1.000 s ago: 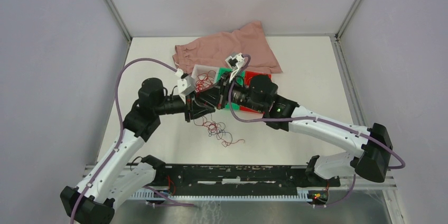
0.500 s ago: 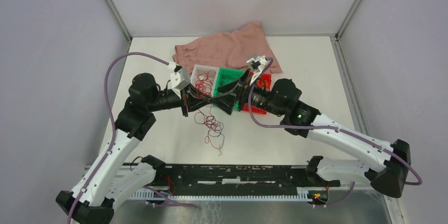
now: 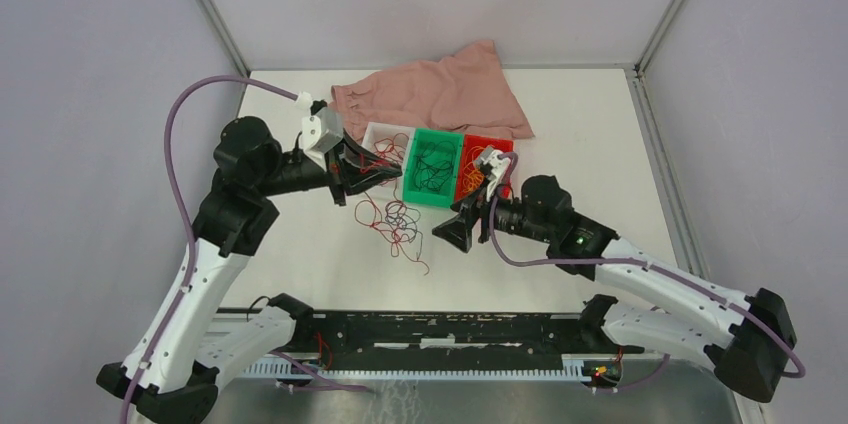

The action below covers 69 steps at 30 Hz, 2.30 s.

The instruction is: Untangle the cables

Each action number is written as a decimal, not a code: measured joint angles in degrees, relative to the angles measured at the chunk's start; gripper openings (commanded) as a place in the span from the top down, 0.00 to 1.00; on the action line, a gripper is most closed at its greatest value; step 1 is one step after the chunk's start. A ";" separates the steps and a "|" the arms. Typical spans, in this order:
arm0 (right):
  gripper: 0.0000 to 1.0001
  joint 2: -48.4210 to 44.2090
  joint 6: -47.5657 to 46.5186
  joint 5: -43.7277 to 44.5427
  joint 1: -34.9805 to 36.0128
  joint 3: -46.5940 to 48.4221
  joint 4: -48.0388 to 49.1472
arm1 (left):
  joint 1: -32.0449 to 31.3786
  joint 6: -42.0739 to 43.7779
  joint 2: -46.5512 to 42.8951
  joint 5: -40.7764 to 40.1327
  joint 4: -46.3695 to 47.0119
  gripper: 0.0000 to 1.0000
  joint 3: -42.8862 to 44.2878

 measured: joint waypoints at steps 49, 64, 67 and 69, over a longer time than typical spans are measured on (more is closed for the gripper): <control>1.00 21.51 -0.46 11.41 0.39 -13.90 19.02 | 0.00 29.81 11.17 -27.52 0.24 0.97 41.24; 1.00 12.20 -5.79 20.68 -0.61 8.13 5.46 | 0.00 30.84 6.84 -36.61 5.16 0.97 21.29; 1.00 14.78 -8.24 21.90 -1.77 14.23 3.89 | 0.00 30.84 5.79 -36.63 4.52 0.97 18.91; 1.00 17.07 -9.86 22.49 -2.69 17.20 2.75 | 0.00 30.82 4.59 -36.59 3.72 0.97 17.90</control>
